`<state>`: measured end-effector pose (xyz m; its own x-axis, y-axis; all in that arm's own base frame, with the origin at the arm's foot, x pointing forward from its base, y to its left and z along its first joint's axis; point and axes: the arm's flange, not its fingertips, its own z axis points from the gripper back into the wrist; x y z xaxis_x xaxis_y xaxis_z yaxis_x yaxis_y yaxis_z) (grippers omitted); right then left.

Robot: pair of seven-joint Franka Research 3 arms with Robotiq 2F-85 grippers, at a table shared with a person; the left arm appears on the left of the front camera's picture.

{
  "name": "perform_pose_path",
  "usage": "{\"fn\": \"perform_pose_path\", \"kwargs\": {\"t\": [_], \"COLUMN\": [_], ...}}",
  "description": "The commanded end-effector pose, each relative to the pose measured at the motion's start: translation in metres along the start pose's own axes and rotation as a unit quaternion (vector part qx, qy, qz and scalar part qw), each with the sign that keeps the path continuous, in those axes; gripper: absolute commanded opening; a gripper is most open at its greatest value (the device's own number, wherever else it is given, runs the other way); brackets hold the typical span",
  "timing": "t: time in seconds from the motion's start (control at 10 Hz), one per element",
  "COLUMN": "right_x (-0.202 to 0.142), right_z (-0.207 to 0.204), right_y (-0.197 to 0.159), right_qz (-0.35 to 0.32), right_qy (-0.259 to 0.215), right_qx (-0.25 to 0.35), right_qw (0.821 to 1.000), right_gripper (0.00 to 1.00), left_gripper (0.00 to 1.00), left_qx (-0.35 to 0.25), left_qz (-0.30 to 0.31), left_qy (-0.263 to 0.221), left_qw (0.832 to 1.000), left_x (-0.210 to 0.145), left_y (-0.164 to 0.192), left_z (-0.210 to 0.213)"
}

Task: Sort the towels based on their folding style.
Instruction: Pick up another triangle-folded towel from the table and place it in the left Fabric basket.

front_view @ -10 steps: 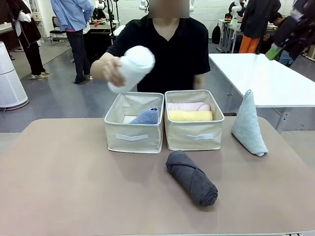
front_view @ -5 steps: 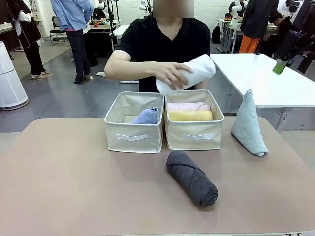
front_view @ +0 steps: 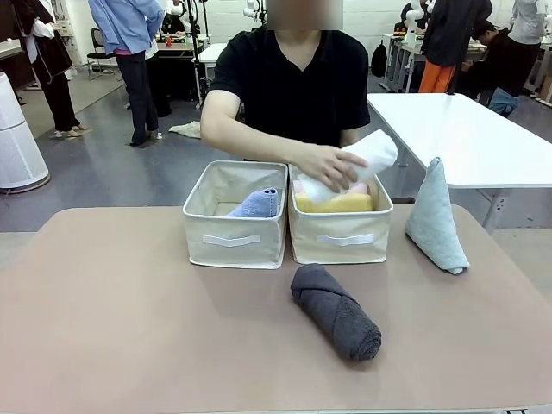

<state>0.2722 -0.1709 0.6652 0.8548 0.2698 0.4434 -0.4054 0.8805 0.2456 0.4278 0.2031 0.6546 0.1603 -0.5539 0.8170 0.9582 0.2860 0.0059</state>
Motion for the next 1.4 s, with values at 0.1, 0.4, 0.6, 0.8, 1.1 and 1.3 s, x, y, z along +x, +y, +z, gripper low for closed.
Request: {"fn": "perform_pose_path", "kwargs": {"t": [0.1, 0.4, 0.6, 0.8, 1.1, 1.3], "right_x": [0.028, 0.064, 0.129, 0.193, 0.232, 0.225], "right_z": [-0.031, -0.049, -0.086, -0.137, -0.198, -0.208], "right_y": [0.002, 0.01, 0.022, 0.021, 0.007, 0.007], "right_qz": [-0.005, -0.018, -0.05, -0.094, -0.14, -0.122], "right_qy": [0.012, 0.023, 0.038, 0.042, 0.079, 0.073], "right_qx": [0.014, -0.008, -0.046, -0.085, -0.096, -0.079], "right_qw": [1.0, 1.0, 0.997, 0.991, 0.982, 0.987], "right_gripper": [1.0, 1.0, 1.0, 1.0, 1.0, 1.0], "left_gripper": [1.0, 1.0, 1.0, 1.0, 1.0, 1.0], "left_qx": [-0.001, -0.001, -0.001, -0.001, -0.001, -0.001], "left_qz": [-0.004, -0.004, -0.004, -0.004, -0.004, -0.004], "left_qy": [-0.004, -0.004, -0.004, -0.004, -0.004, -0.004], "left_qw": [1.0, 1.0, 1.0, 1.0, 1.0, 1.0], "left_x": [0.0, 0.0, 0.0, 0.0, 0.0, 0.0], "left_y": [-0.003, -0.003, -0.003, -0.003, -0.003, -0.003], "left_z": [0.001, 0.001, 0.001, 0.001, 0.001, 0.001]}}
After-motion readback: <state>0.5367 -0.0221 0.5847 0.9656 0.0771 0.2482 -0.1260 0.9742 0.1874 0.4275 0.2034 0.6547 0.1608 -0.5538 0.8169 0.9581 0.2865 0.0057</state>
